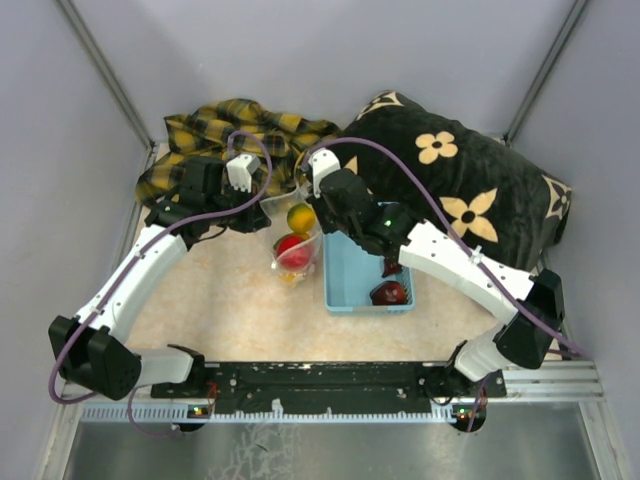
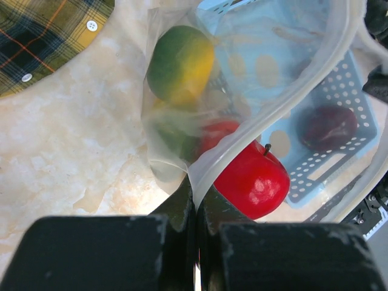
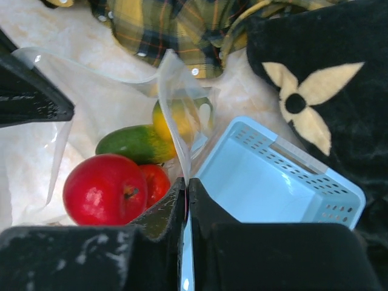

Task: Place the food in the zip-top bag and seal the zipper
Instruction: Place the fake fruit in the zipper food storage bag, then pick up the fake fruit from the bin.

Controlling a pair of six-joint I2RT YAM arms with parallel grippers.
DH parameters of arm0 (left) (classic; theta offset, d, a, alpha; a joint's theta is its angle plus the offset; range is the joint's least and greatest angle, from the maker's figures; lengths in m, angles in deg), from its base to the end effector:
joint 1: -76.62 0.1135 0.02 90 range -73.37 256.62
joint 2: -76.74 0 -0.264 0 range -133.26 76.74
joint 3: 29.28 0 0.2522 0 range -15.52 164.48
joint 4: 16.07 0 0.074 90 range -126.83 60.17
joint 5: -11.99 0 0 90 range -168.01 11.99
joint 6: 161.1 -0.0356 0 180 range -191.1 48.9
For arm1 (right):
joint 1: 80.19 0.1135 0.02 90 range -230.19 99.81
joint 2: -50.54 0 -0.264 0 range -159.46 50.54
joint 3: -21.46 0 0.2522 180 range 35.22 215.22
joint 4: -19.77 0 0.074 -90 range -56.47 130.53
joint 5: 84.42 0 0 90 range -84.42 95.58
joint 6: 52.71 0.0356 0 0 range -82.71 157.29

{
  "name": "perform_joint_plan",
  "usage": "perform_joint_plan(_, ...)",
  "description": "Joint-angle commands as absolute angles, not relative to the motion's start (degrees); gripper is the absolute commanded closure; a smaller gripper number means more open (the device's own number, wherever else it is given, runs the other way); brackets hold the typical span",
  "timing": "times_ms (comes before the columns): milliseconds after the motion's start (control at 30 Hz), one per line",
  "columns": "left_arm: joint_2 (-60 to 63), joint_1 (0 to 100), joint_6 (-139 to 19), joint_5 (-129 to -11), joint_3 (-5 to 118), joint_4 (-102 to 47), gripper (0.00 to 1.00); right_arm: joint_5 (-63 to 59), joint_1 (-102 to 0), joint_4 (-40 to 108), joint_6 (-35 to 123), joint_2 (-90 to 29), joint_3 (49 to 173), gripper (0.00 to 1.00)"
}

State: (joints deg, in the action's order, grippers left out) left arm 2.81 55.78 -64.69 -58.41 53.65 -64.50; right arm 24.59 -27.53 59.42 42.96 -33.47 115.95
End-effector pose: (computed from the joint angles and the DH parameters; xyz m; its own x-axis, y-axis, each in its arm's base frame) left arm 0.2566 -0.1104 0.3383 -0.6543 0.1365 -0.7438 0.5074 0.8085 -0.2980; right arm 0.2121 0.2589 0.3695 -0.3514 -0.3066 -0.8846 -0.5471 0.8340 -0.0717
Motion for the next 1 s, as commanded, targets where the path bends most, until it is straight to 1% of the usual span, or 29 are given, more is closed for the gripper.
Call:
perform_joint_plan(0,3.21,56.06,-64.99,-57.52,53.38,-63.65,1.00,18.85,-27.44,58.25,41.35,-31.74,117.79,0.90)
perform_joint_plan(200,3.13,56.23,-64.80,-56.74,53.26,-63.55,1.00,13.26,-27.45,58.34,41.22,-28.26,116.30,0.73)
perform_joint_plan(300,3.02,56.40,-64.77,-56.33,53.22,-63.50,1.00,11.32,-27.40,59.35,41.16,-26.00,115.41,0.68)
perform_joint_plan(400,2.96,56.43,-64.77,-56.17,53.20,-63.49,1.00,11.16,-27.44,61.05,42.15,-23.52,113.63,0.65)
perform_joint_plan(700,2.79,56.59,-64.75,-56.00,53.13,-63.48,1.00,17.15,-28.07,71.43,47.76,-20.05,108.49,0.60)
perform_joint_plan(900,2.68,56.59,-64.92,-55.96,52.96,-63.49,1.00,19.27,-28.75,77.60,51.25,-19.75,103.96,0.50)
perform_joint_plan(967,2.65,56.59,-64.95,-55.90,52.95,-63.49,1.00,20.10,-28.88,79.53,52.55,-19.75,102.45,0.45)
